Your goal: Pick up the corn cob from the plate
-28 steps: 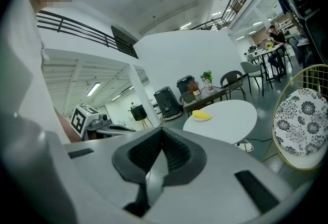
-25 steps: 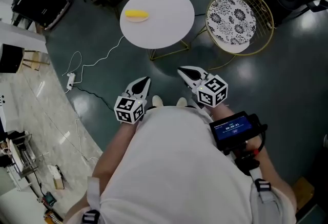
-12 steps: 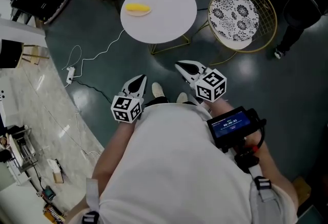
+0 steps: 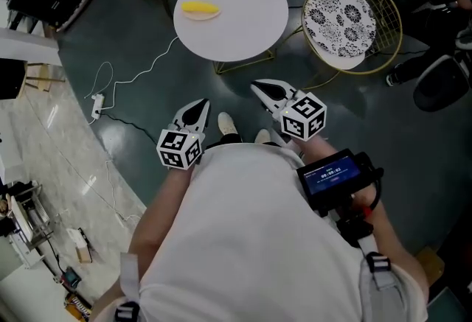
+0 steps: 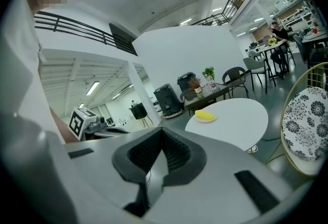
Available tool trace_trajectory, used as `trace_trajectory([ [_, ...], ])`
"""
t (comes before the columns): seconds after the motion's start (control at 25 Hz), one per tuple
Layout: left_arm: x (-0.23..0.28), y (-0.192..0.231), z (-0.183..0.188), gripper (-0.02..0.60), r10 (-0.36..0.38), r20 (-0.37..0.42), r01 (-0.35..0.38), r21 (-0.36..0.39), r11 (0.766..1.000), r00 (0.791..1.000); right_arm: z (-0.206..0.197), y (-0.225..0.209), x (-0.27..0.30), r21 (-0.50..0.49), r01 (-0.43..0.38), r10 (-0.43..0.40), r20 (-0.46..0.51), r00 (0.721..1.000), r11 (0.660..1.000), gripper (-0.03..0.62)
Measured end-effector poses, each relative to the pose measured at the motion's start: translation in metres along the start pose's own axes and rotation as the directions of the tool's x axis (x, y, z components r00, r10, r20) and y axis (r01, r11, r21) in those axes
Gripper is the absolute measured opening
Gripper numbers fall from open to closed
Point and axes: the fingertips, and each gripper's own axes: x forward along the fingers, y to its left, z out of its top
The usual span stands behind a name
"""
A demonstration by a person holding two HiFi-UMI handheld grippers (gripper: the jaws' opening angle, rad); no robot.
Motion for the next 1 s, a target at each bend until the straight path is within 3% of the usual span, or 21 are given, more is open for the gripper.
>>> trace_trajectory([
  [0.16, 0.009, 0.045, 0.008, 0.008, -0.002, 0.003, 0.002, -0.002, 1.000, 1.000, 0.010, -0.009, 0.042, -0.002, 0.008, -0.008, 0.002, 1.000, 1.000, 0.009],
  [1.0, 0.003, 0.194, 0.039, 0.008, -0.046, 0.031, 0.047, -0.012, 0.999, 0.998, 0.045, -0.008, 0.177, -0.044, 0.092, -0.093, -0.016, 0.996, 0.995, 0.009],
])
